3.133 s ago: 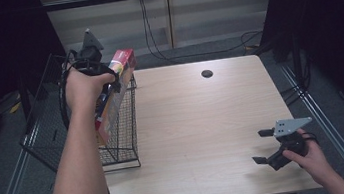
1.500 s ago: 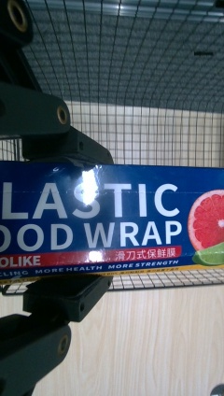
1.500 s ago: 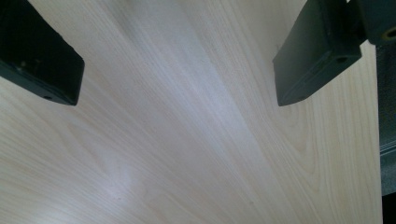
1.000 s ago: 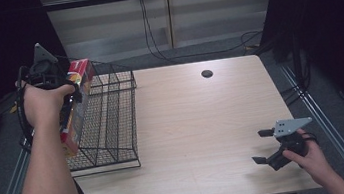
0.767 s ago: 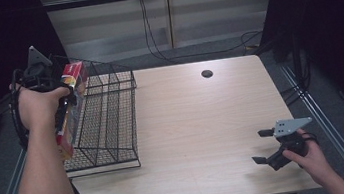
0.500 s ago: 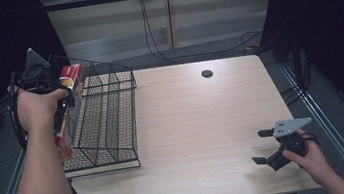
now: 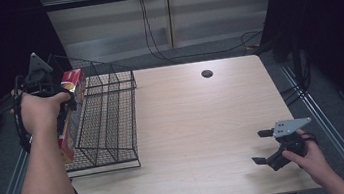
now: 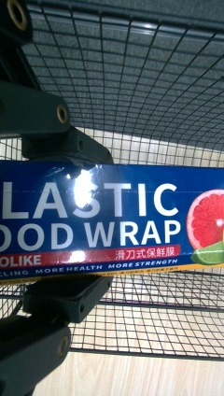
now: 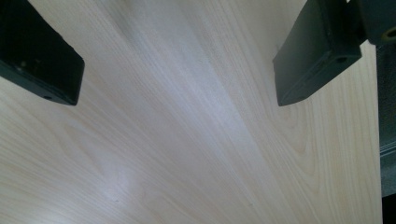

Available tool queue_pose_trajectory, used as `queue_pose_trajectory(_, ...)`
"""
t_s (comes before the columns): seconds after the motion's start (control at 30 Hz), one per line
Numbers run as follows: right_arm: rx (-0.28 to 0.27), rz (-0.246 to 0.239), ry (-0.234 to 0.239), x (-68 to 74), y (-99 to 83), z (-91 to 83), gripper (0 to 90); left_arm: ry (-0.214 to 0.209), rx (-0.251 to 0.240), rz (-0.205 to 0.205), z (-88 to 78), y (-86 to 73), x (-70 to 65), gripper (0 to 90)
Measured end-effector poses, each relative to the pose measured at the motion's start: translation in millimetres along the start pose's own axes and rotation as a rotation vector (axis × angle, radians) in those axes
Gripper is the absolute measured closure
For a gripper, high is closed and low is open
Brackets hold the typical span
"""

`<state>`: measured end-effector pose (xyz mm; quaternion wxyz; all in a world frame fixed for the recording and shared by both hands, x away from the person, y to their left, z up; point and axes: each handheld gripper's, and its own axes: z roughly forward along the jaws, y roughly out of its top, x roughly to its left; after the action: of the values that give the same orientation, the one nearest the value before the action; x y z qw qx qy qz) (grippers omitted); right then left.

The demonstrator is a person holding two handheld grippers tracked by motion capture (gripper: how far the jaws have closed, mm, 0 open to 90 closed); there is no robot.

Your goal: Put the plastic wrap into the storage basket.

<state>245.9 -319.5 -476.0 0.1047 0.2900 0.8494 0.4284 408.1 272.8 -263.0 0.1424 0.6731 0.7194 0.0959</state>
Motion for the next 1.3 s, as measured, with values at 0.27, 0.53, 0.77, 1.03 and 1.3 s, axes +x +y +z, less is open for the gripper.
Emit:
queue_pose_trajectory(0.27,-0.001,-0.001,-0.001,0.4,0.1,0.2,1.6,-0.005,0.019,0.000,5.5,-0.7,-1.2,43.6)
queue_pose_trajectory(0.53,0.000,-0.002,-0.002,0.2,0.0,0.1,1.6,-0.004,0.028,-0.005,9.9,-0.9,1.7,43.3)
queue_pose_trajectory(0.77,-0.001,-0.001,0.003,0.3,-0.2,0.0,1.6,-0.002,0.030,-0.016,16.1,0.2,3.5,43.0)
queue_pose_trajectory(1.03,0.005,-0.004,0.004,-0.1,-0.3,1.2,1.6,0.009,0.040,-0.012,19.3,1.5,2.3,42.6)
queue_pose_trajectory(1.3,0.003,-0.002,0.001,0.0,-0.6,0.5,1.6,0.008,0.048,-0.020,25.0,1.5,6.6,42.2)
